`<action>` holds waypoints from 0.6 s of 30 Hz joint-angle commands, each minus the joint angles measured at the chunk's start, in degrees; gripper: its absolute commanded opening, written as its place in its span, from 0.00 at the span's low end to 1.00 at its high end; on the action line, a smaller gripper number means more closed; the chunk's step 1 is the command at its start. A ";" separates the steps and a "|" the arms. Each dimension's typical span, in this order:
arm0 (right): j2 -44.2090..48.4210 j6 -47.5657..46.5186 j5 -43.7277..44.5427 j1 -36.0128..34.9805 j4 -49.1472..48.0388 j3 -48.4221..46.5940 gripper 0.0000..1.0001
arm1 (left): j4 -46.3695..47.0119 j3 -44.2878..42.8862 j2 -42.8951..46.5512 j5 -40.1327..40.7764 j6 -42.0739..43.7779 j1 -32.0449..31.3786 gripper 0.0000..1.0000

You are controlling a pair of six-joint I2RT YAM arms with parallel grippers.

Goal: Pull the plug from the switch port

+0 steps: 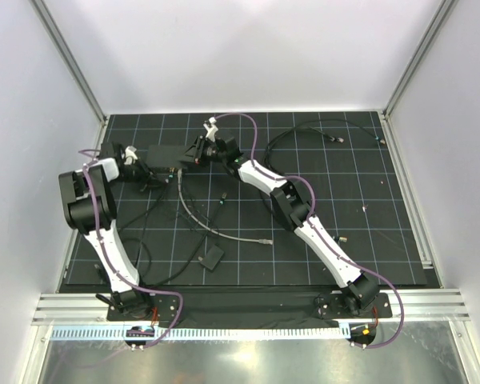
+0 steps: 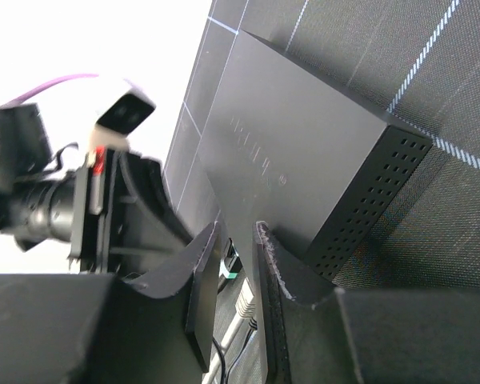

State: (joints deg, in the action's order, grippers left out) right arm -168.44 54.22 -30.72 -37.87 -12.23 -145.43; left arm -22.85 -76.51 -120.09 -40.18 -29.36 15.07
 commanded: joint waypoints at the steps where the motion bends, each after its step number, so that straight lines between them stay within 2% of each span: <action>1: -0.13 0.45 0.22 0.07 -1.39 -2.14 0.30 | -3.78 4.00 7.12 10.29 1.86 -0.13 0.00; 4: 0.83 0.19 -0.30 0.08 -1.57 -1.97 0.31 | -3.61 5.40 11.97 14.68 1.94 -0.04 0.00; 10: 4.17 -1.83 -1.09 0.43 -0.70 -0.21 0.36 | -4.91 7.08 27.79 19.78 2.03 -0.04 0.00; 16: 8.20 -4.64 -3.47 0.60 2.82 -0.12 0.47 | -5.89 8.57 41.15 18.57 -0.16 -0.13 0.00; 18: 11.10 -5.96 -5.39 0.60 3.70 2.85 0.50 | -5.98 9.80 45.62 18.39 -1.31 -0.04 0.00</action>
State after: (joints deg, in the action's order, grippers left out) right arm -166.28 51.70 -32.88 -37.41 -10.26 -144.42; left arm -27.68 -68.53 -78.94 -22.06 -28.95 15.03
